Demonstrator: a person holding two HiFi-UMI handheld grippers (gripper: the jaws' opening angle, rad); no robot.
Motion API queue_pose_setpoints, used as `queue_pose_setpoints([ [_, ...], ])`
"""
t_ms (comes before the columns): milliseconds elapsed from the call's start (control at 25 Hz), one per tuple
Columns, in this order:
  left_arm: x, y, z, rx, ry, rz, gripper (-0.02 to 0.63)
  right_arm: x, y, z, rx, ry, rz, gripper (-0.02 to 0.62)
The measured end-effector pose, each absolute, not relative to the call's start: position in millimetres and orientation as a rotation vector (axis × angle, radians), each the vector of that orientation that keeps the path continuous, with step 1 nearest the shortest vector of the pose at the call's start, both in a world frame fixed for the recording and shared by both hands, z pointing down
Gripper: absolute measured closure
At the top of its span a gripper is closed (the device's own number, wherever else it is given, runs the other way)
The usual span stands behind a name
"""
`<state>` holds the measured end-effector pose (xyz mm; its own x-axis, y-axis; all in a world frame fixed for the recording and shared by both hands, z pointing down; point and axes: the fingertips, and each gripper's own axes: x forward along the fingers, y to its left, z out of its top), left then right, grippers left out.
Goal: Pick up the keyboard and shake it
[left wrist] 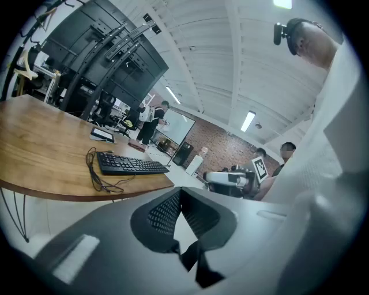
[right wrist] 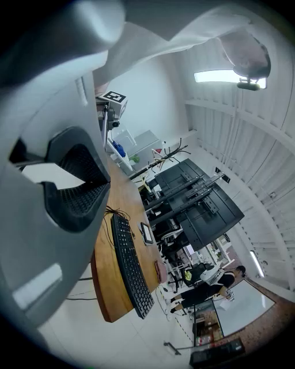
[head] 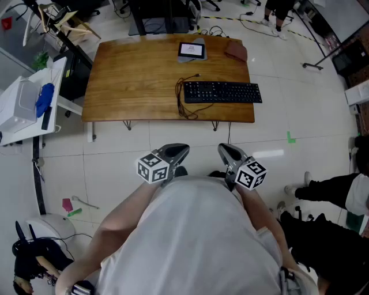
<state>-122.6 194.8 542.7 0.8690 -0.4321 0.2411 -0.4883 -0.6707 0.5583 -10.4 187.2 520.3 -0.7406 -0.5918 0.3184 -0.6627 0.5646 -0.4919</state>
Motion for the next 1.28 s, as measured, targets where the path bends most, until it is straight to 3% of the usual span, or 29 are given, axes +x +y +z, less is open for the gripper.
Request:
queue_pose_setpoints([
  [640,-150,163,550,2.34,-0.753,0.117,0.606,-20,156,533,1.063,-2.647,0.949,0.594],
  [1280,-43,53,570,2.173,-0.828,0.265,0.606,78,46,570,0.948,-2.645,1.109,0.594],
])
